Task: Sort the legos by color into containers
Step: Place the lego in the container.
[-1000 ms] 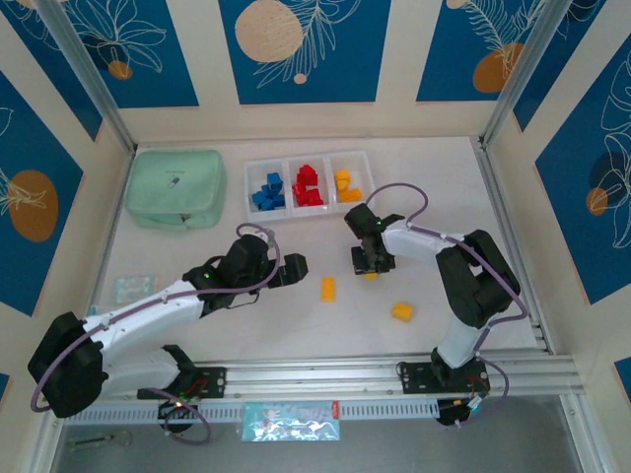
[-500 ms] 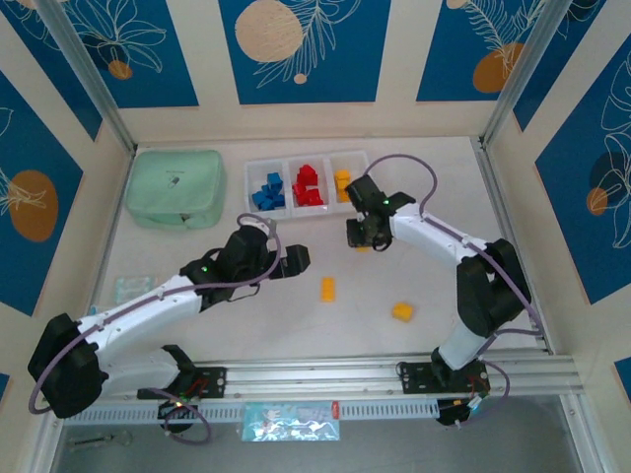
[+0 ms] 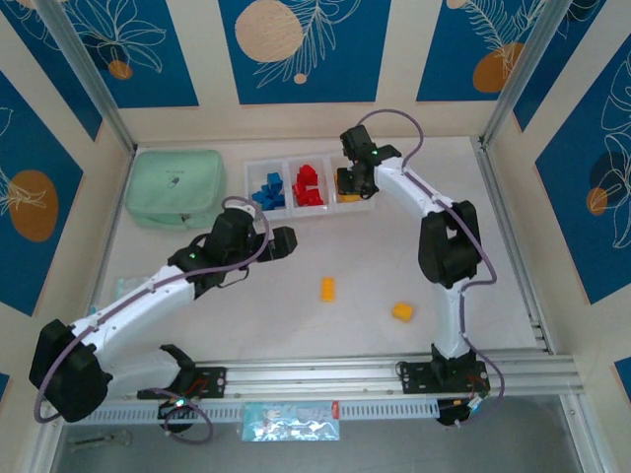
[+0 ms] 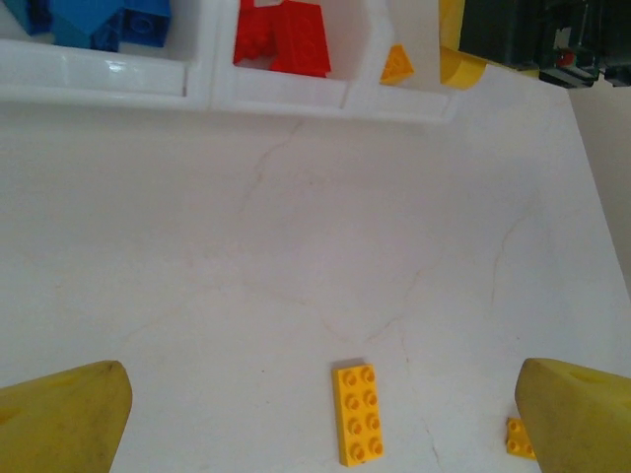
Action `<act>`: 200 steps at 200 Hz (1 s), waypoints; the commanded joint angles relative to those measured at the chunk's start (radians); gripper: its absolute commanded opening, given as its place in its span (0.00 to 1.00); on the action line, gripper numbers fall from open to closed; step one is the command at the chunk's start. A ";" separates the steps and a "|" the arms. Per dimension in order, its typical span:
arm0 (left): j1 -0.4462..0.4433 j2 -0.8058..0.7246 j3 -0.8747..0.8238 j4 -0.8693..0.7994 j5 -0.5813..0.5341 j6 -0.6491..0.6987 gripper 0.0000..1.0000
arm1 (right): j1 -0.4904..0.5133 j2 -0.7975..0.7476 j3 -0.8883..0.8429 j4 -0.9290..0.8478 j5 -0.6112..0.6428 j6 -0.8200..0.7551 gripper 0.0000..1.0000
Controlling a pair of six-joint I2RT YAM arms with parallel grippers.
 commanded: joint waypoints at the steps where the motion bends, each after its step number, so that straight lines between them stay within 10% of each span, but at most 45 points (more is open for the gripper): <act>1: 0.035 0.011 0.042 -0.029 0.026 0.027 0.99 | -0.027 0.088 0.126 -0.058 -0.036 -0.033 0.31; 115: 0.090 0.049 0.023 0.015 0.075 -0.003 0.99 | -0.042 0.315 0.400 -0.127 -0.066 -0.081 0.45; 200: 0.084 0.006 0.002 0.045 0.149 -0.015 0.99 | -0.022 0.074 0.190 -0.063 -0.107 -0.047 0.50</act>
